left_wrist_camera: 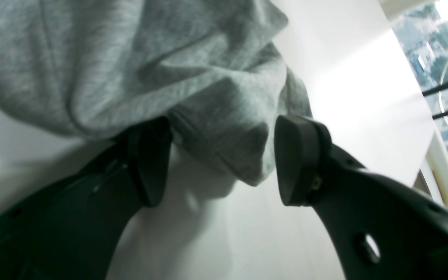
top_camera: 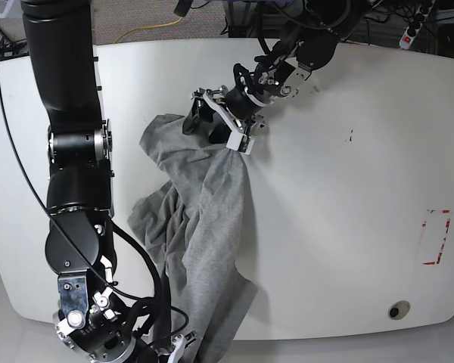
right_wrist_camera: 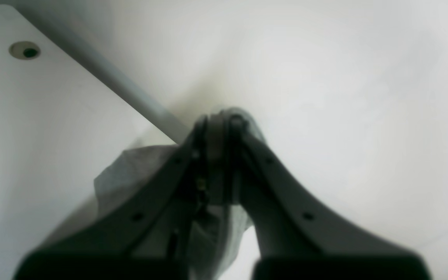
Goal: Fold the T-shirt properly
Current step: 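Grasp the shirt fabric with the left gripper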
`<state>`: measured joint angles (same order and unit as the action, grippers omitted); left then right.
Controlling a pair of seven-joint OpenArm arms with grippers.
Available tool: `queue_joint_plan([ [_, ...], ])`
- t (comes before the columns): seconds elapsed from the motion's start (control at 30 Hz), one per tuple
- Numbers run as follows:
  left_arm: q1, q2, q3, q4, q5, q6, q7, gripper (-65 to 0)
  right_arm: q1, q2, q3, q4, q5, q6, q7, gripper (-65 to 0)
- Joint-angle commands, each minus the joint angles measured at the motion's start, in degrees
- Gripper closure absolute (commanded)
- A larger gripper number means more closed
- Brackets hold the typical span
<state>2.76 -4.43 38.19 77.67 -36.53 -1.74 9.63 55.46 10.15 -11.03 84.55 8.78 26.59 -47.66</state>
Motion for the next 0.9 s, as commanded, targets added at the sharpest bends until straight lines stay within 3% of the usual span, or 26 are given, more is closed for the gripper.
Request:
queue_joint_plan([
  [0.0, -2.11, -0.63, 2.38, -0.53, -1.84, 0.37, 1.23, -38.3, 2.52, 0.00, 0.52, 0.77, 0.06, -0.44, 0.93, 0.0],
  [0.07, -2.11, -0.63, 2.11, -0.53, -1.93, 0.37, 1.23, -35.4, 2.52, 0.00, 0.61, 0.85, 0.06, -0.44, 0.93, 0.0],
  [0.2, -2.02, -0.63, 1.59, -0.61, -1.84, 0.73, 1.23, -11.8, 2.52, 0.00, 0.70, 0.85, 0.06, -0.44, 0.93, 0.0],
  [0.3, -2.02, -1.07, 1.59, -0.61, -1.84, 3.54, 1.23, -2.2, 2.52, 0.00, 0.70, 0.85, 0.06, -0.44, 0.93, 0.0],
  [0.4, -2.02, -2.74, 1.76, -0.26, -1.93, 6.00, 0.97, -1.1, 2.52, 0.09, 0.70, 0.85, 0.06, -0.52, 0.93, 0.0],
  [0.7, -1.84, -9.77, 1.50, 6.24, -2.19, 6.35, -2.55, 0.0, 2.78, 2.11, 0.79, 0.77, 0.06, -0.87, 1.11, 0.0],
  [0.87, -0.44, -14.08, -4.04, 12.05, -2.19, 9.08, -2.38, 0.0, 3.04, 3.52, 0.79, 0.77, -0.03, -0.96, 1.11, 0.0],
])
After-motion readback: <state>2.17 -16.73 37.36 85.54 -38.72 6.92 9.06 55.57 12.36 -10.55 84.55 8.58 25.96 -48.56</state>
